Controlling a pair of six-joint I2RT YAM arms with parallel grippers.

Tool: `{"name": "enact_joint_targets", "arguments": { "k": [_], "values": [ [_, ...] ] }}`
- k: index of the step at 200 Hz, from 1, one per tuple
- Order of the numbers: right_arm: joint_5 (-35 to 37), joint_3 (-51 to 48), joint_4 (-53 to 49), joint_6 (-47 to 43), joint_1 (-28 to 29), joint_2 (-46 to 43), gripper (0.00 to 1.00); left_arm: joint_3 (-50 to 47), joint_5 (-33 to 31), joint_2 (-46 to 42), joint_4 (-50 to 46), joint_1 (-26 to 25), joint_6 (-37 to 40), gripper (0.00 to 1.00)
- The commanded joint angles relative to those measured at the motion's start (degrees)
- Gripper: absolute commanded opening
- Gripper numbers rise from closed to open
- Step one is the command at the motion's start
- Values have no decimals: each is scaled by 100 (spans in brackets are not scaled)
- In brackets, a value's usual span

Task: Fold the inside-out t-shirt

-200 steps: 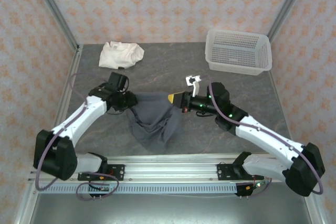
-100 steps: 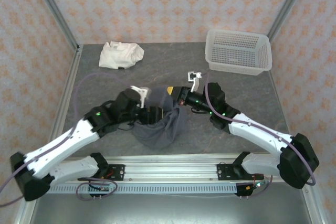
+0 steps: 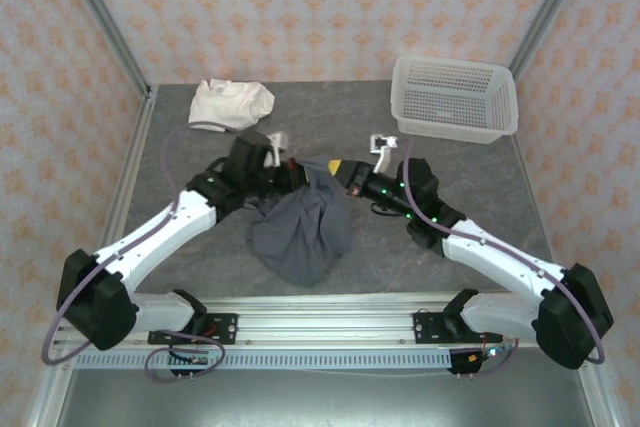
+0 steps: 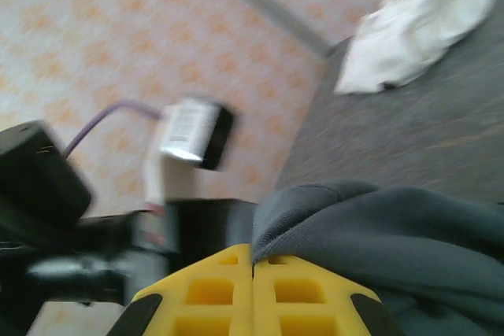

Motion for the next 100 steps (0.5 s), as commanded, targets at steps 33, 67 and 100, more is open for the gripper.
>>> {"name": "enact_joint_targets", "arguments": {
  "k": [33,67,100],
  "values": [
    [1130,241,-2547,-608,-307,-26,35,588,1196,-886,-826,149,373,0],
    [1926,27,-2906,-61,552,-857,89,411,1155,-968,-1042,149,571,0],
    [1432,-267,-2147,-413,949,-525,100,374,1374,-894,-875,154,595,0]
  ]
}}
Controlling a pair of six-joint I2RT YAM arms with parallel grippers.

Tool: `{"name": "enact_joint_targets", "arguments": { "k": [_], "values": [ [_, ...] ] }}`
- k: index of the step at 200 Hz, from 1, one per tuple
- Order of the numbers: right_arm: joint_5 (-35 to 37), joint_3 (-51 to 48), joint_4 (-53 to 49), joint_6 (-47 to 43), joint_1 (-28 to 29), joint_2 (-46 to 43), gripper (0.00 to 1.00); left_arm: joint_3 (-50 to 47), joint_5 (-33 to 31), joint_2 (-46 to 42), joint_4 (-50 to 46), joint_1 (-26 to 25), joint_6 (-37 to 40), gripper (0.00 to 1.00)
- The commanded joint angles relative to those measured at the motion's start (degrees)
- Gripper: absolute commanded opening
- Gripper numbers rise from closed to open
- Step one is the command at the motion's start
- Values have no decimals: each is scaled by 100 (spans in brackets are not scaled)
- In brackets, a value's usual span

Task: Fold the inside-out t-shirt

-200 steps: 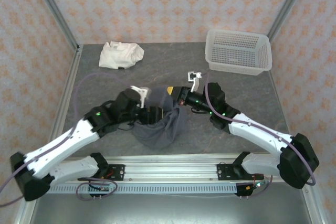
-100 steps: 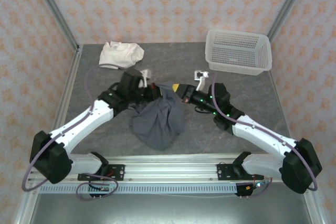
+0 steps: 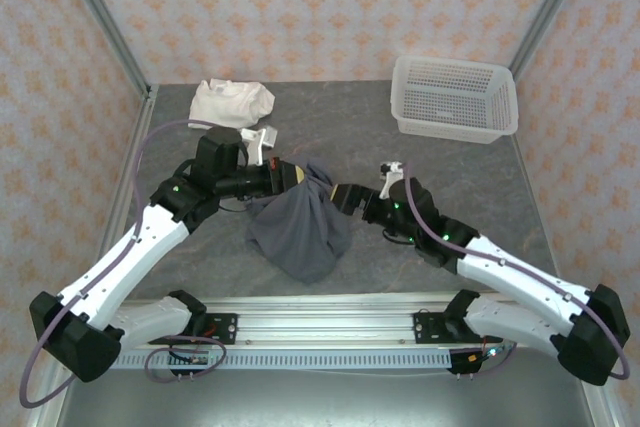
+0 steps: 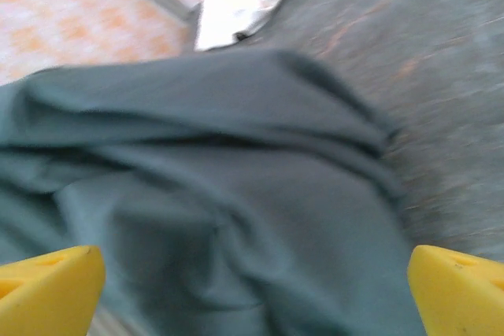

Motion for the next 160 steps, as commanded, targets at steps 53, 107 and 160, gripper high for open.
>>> {"name": "enact_joint_targets", "arguments": {
  "k": [53,107,160],
  "values": [
    [-707,667,756,-1658,70,1819,90,24,380,5,-154,26,357,0],
    [-1167,989,1274,-1440,-73,2023,0,189,-1050,-301,-1681,59,916,0],
    [-2916,198,2968,-589,-95,494,0,-1427,-2058,-312,-2043,967,369,2]
  ]
}}
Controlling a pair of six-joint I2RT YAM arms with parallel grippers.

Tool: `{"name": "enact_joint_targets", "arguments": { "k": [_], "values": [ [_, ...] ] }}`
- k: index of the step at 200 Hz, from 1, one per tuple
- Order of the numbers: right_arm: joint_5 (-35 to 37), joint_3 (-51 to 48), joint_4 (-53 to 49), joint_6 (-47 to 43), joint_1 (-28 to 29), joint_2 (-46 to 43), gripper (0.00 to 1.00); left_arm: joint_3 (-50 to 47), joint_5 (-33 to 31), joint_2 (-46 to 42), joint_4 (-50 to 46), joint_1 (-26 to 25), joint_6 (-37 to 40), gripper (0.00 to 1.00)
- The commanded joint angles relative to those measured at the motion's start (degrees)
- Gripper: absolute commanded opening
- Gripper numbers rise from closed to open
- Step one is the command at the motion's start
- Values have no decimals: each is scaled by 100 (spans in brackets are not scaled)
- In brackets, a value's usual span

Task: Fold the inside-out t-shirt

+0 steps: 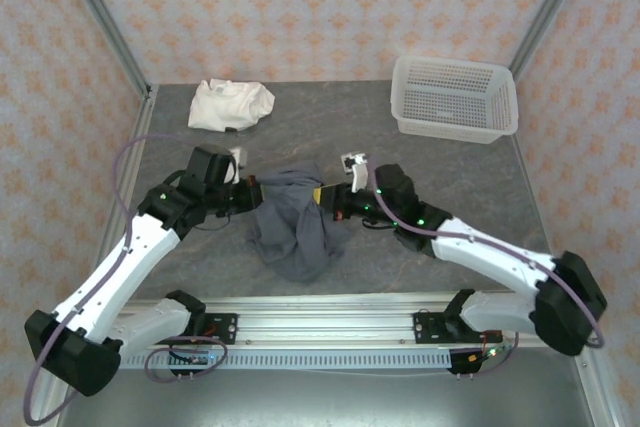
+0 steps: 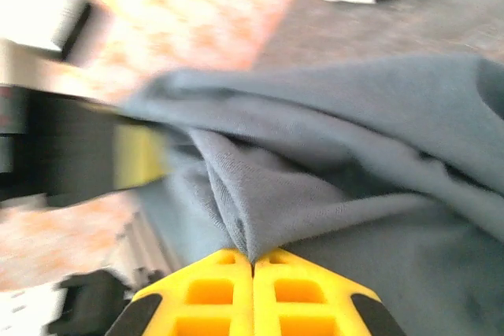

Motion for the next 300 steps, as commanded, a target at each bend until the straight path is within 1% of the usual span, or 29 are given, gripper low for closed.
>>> {"name": "enact_joint_targets", "arguments": {
  "k": [1,16,23,35,53,64,72,79,89,95,102,110,125,137,160,175,187,207,215,219,226,239,253,262,270,278,286,297,300],
  "values": [
    [-902,-159,1394,567,-8,-578,0,-895,-91,150,-110,351,-265,2],
    [-818,-237,1640,761,-3,-715,0,-1162,351,318,335,352,-540,18],
    [-682,-259,1624,778,0,-751,0,-1170,411,331,357,352,-605,23],
    [-398,-290,1507,711,1,-779,0,-920,147,237,-17,352,-533,32],
    [-100,-348,1463,631,-8,-721,0,-236,-357,-172,-775,361,-286,44],
    [-3,-353,1423,577,-12,-652,0,135,-416,-492,-1108,361,-340,51],
    [111,-348,1396,565,-8,-602,0,262,-114,-754,-1086,359,-527,52],
    [189,-342,1355,554,-8,-561,0,241,403,-977,-836,361,-828,52],
    [234,-324,1345,537,-11,-493,0,-76,1280,-1271,20,310,-1594,52],
    [241,-300,1343,537,-8,-444,0,-338,1670,-1394,624,212,-2147,52],
    [233,-279,1345,549,-10,-385,0,-603,1835,-1466,1147,5,-2720,52],
    [204,-245,1343,563,-8,-322,0,-690,1723,-1448,1329,-323,-2966,51],
    [141,-178,1345,599,-8,-235,0,-450,1260,-1184,1232,-1031,-2629,54],
    [76,-120,1336,631,-8,-183,0,-169,1131,-785,1139,-1363,-2228,57],
    [-58,-17,1283,672,-9,-127,0,124,846,-90,984,-1511,-1591,68],
    [-89,27,1292,723,-8,-129,0,205,455,238,851,-1511,-1250,70],
    [-99,73,1299,759,-8,-146,0,302,239,513,718,-1503,-1162,64],
    [42,83,1280,826,-8,-228,0,748,388,1030,498,-1493,-1114,45],
    [239,-3,1294,837,-8,-304,0,916,443,1160,389,-1486,-1095,32],
    [352,-60,1323,862,-21,-346,0,989,479,1189,368,-1477,-1078,22],
    [507,-217,1444,949,-64,-424,0,1063,590,1177,403,-1440,-1058,0],
    [736,-627,1741,1277,-288,-579,0,1092,1088,928,806,-1227,-1147,0],
    [1126,-1386,2203,1692,-542,-772,0,1116,1776,456,1506,-760,-1514,0],
    [1512,-1959,2485,1818,-579,-869,0,1290,1997,219,1636,-457,-1664,0],
    [1685,-2334,2646,1944,-573,-882,0,1550,2177,117,1596,-256,-1601,0],
    [1618,-2588,2882,2060,-538,-823,0,1869,2362,117,1406,-186,-1381,0],
    [1399,-2607,2951,2076,-465,-764,0,2153,2581,189,1205,-189,-1081,0],
    [1070,-2340,2570,1929,-339,-770,0,2295,2955,287,1116,-211,-798,0],
    [983,-2239,2382,1859,-308,-790,3,2293,3024,306,1095,-210,-718,0]
  ]
}}
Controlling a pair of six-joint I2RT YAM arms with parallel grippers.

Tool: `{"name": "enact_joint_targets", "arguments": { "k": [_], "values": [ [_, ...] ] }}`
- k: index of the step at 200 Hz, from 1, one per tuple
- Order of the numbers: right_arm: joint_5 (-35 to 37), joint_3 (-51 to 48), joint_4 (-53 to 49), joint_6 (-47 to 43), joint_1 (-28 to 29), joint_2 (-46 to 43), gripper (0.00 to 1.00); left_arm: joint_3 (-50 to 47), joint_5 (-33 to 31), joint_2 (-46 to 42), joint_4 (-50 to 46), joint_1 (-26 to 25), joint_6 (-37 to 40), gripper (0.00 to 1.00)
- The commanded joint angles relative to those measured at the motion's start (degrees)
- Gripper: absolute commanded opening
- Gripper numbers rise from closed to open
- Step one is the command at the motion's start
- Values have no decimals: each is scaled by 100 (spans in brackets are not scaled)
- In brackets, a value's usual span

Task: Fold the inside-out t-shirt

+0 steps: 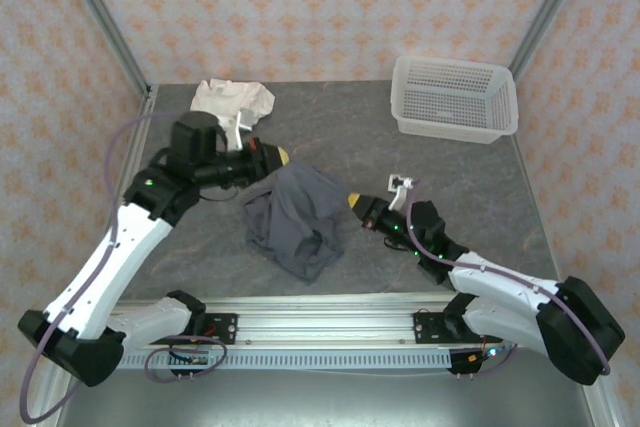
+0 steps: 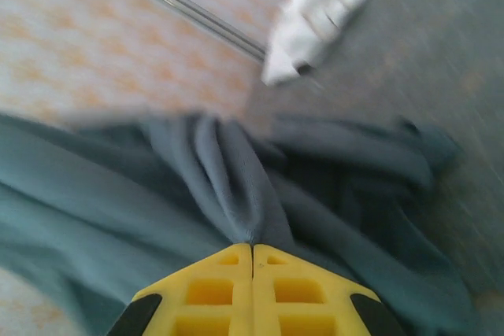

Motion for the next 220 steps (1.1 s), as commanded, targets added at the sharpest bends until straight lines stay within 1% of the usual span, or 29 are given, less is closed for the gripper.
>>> {"name": "enact_joint_targets", "arguments": {
  "k": [1,15,23,26,28,31,38,44,55,60,66,75,82,88,96,105,110,118,121,133,144,151,159,167,172,188,198,210,220],
  "values": [
    [-208,313,76,60,195,-44,3,491,1084,6,106,0,611,0],
    [-367,872,-1061,-379,258,-254,17,456,1289,86,-209,-2,1084,0],
    [-287,1182,-1747,-712,258,-414,25,440,1425,139,-473,-9,1360,0],
    [-240,1280,-1967,-836,258,-473,28,429,1471,155,-588,-9,1571,0],
    [-202,1387,-2160,-978,258,-530,31,423,1486,159,-667,-9,1668,0],
    [-169,1452,-2284,-1081,258,-559,33,412,1513,178,-771,-9,1785,0],
    [-69,1703,-2737,-1510,258,-676,42,373,1544,179,-1033,-17,2074,0],
    [-5,1888,-3038,-1843,263,-726,47,299,1556,144,-1203,-18,2317,0],
    [47,2178,-3418,-2397,270,-742,52,87,1266,1,-1415,-17,2545,0],
    [99,2285,-3539,-2566,284,-727,57,-17,1036,-71,-1499,-18,2567,0],
    [195,2393,-3619,-2584,289,-680,62,-170,816,-150,-1518,-18,2501,0],
    [296,2492,-3629,-2367,287,-565,70,-517,813,-308,-1324,-64,2324,0],
    [405,2554,-3609,-1976,293,-420,74,-851,817,-420,-1133,-204,2195,0],
    [576,2628,-3662,-1463,293,-267,77,-1119,689,-494,-1062,-405,2145,0],
    [789,2772,-3930,-738,291,-42,78,-1441,289,-530,-1140,-781,2113,0],
    [789,2928,-4236,-69,293,227,78,-1776,-302,-486,-1320,-1221,1940,0],
    [702,2993,-4368,177,298,373,78,-1978,-564,-444,-1407,-1422,1746,0],
    [619,3099,-4591,377,335,571,78,-2305,-797,-353,-1526,-1653,1451,0],
    [639,3132,-4695,438,365,629,78,-2425,-884,-327,-1589,-1727,1234,0],
    [801,3234,-5021,481,533,776,78,-2767,-1459,-353,-2003,-1962,843,0],
    [826,3313,-5248,291,636,883,78,-2872,-2085,-614,-2548,-2021,697,0],
    [724,3372,-5404,144,661,936,77,-2868,-2361,-853,-2774,-2016,712,0],
    [428,3449,-5485,-181,679,1128,77,-2797,-2602,-1114,-2996,-2013,745,1],
    [249,3531,-5585,-553,756,1294,76,-2765,-2536,-1303,-3011,-2013,820,12],
    [219,3622,-5699,-792,847,1403,76,-2784,-2354,-1378,-2927,-2013,859,16],
    [-88,4055,-6067,-1689,1190,1909,75,-2994,-1736,-1398,-2507,-2013,757,17],
    [-139,4378,-6344,-2061,1391,2285,75,-3193,-1321,-1308,-2157,-2022,649,17],
    [-253,4763,-6642,-2232,1510,2736,76,-3398,-1086,-1197,-1849,-2029,536,18],
    [-354,5006,-6839,-2340,1565,3064,77,-3454,-1124,-1134,-1831,-2032,516,21]
  ]
}}
